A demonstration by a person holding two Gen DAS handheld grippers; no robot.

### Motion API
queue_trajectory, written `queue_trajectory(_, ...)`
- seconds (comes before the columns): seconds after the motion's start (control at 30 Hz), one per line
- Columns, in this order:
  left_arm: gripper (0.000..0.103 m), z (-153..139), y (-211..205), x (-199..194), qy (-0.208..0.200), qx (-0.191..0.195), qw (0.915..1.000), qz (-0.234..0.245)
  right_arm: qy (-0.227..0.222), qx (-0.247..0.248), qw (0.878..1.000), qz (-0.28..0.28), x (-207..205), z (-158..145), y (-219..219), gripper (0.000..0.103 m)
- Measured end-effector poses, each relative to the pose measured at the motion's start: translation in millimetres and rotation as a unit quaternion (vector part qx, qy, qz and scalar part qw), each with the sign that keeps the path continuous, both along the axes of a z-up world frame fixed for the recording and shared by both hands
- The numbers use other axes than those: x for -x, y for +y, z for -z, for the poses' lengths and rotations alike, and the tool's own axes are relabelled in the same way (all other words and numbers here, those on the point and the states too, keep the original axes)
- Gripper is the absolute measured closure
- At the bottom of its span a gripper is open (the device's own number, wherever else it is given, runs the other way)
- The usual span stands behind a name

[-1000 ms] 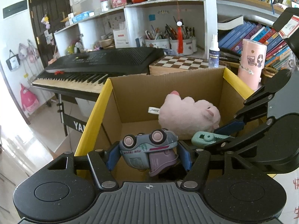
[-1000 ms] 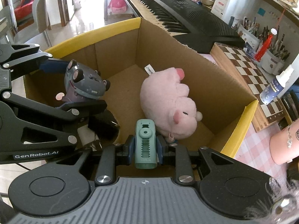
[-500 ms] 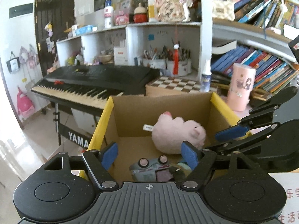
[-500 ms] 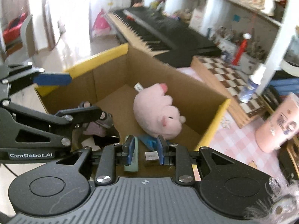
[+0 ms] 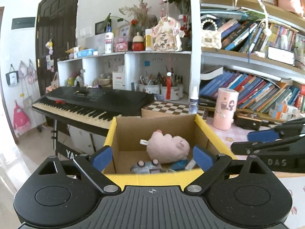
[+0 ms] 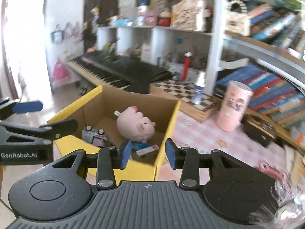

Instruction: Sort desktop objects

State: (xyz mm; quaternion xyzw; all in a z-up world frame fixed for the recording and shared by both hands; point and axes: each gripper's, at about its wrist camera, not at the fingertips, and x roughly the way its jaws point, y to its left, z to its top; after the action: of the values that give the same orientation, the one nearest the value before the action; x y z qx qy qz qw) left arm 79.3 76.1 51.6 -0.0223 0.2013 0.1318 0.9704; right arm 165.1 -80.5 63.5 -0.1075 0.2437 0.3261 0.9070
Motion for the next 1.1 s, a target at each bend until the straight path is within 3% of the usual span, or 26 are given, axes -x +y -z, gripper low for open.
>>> queue_trajectory(0.3,0.006,7.7,-18.7,46.3,0.004,-0.003,0.9996,0.026,-0.004,-0.048,0.992,0.118,61.2,8.4,-45.0,0.057)
queue_trajectory(0.4,0.004,12.2,-25.2,59.1,0.004,-0.004,0.9994,0.034,-0.005,-0.057,0.987,0.153,80.5,13.4,-57.2,0.050)
queue_trajectory(0.87,0.000,32.9,-45.7,91.2,0.018,0.035,0.9966,0.072,-0.011,-0.031,0.968,0.249,157.8,46.5,-91.9,0.030)
queue_trajectory(1.1,0.000,45.3,-60.4,98.4,0.036,0.007,0.9974,0.061,-0.002,-0.013,0.959,0.285,170.3,61.7,-104.7,0.022)
